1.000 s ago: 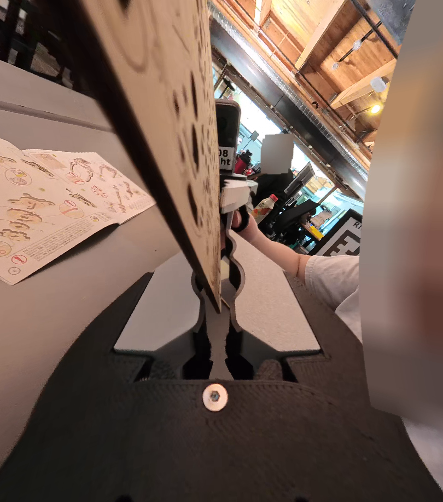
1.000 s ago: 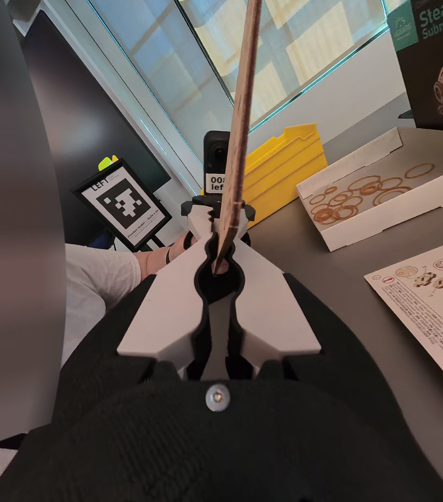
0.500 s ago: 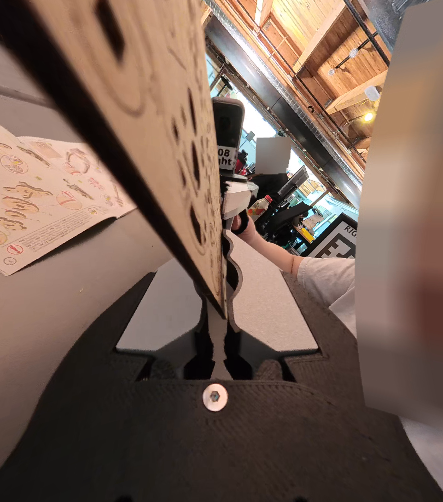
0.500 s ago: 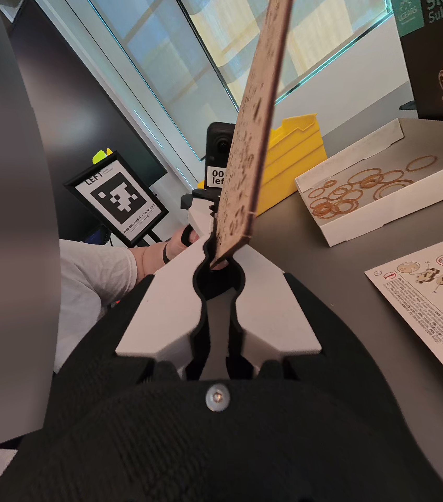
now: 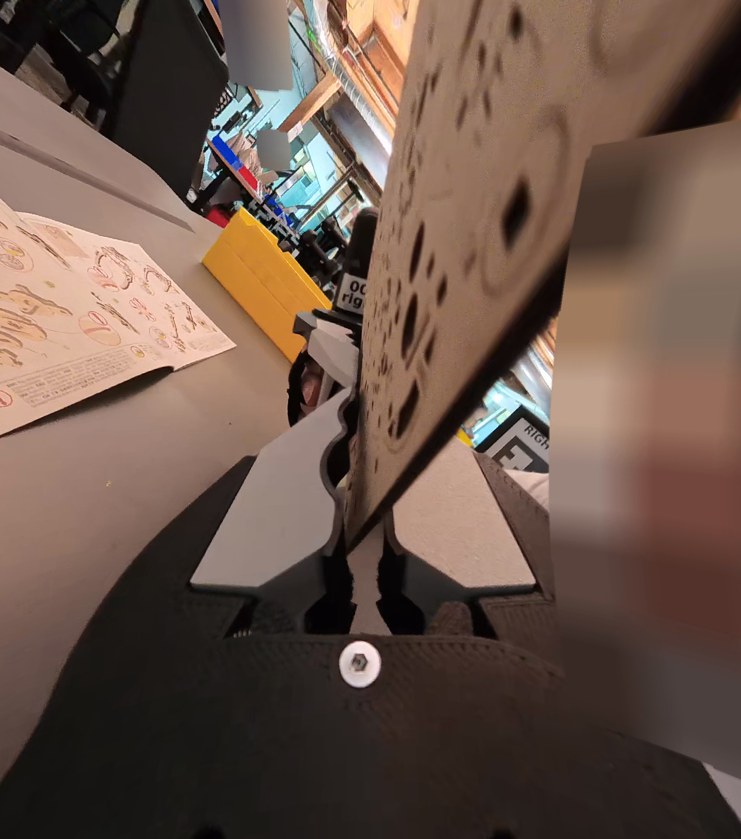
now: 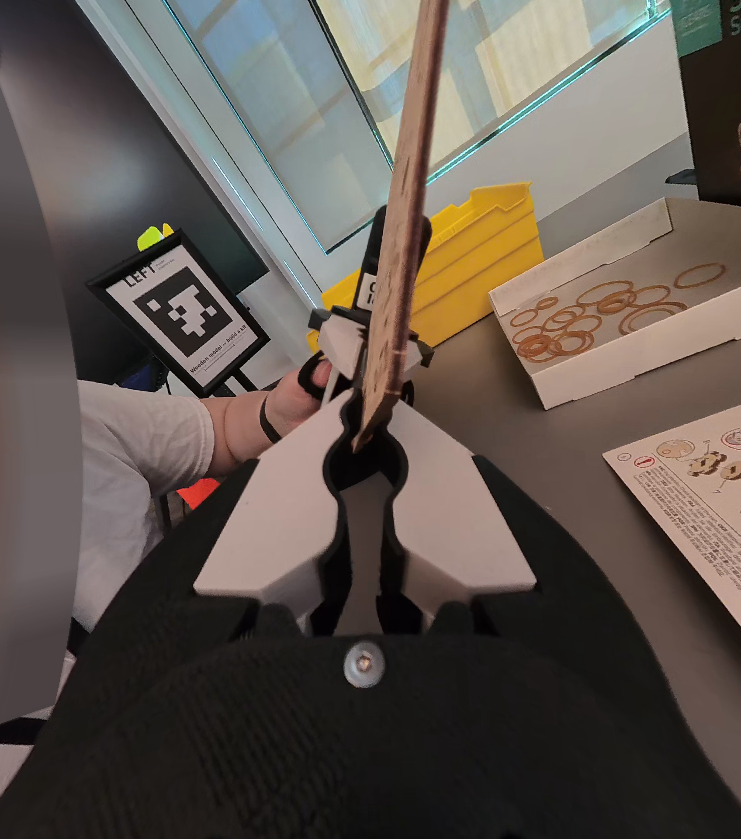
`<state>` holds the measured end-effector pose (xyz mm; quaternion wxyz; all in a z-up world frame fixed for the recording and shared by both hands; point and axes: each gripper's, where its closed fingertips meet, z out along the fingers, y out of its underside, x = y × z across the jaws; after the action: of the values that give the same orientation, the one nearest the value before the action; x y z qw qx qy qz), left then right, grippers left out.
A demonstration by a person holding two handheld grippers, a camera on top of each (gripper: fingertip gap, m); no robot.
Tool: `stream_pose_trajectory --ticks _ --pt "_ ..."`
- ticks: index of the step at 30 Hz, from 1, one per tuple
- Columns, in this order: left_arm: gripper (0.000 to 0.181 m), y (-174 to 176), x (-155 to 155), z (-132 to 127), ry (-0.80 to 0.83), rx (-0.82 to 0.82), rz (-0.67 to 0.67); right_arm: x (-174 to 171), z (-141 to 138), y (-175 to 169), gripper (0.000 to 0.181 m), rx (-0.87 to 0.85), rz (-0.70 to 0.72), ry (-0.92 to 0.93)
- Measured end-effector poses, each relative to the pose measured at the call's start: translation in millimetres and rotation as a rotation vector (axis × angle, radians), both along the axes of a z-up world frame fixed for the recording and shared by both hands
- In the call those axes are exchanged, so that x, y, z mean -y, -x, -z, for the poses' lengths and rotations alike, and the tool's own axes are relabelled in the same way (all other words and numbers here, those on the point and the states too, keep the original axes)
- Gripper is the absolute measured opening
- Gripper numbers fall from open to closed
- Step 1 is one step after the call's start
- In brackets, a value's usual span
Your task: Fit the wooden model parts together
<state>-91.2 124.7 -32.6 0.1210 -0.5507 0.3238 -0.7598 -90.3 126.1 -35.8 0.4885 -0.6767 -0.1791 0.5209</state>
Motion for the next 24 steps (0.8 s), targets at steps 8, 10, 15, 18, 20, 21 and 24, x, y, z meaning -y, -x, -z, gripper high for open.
stream_pose_trajectory --ticks 8,10,15,18,20,21,24 --pt "0.0 0.4 -2.9 0.0 -0.078 -0.01 -0.037 -0.4 -0.6 1.3 0.002 -0.044 -0.002 0.022" --pt "0.004 0.5 -2.7 -0.3 -0.065 -0.005 -0.028 -0.8 -0.4 0.8 0.002 -0.044 0.002 0.023" --pt "0.005 0.0 -2.4 -0.5 -0.065 -0.004 -0.027 -1.3 0.1 -0.4 0.002 -0.047 0.007 0.03" --pt "0.005 0.1 -2.9 0.2 -0.074 -0.014 -0.029 -2.1 1.2 -0.7 0.002 -0.046 0.012 0.034" --pt "0.003 -0.3 -3.7 2.1 -0.084 -0.024 -0.039 -2.6 1.4 -1.2 0.002 -0.051 0.014 0.037" --pt "0.002 -0.5 -3.8 3.3 -0.093 -0.031 -0.043 -2.8 0.9 -1.8 0.002 -0.057 0.015 0.038" --pt "0.001 -0.5 -3.8 4.5 -0.111 -0.041 -0.046 -2.9 0.6 -2.4 0.002 -0.071 0.011 0.045"
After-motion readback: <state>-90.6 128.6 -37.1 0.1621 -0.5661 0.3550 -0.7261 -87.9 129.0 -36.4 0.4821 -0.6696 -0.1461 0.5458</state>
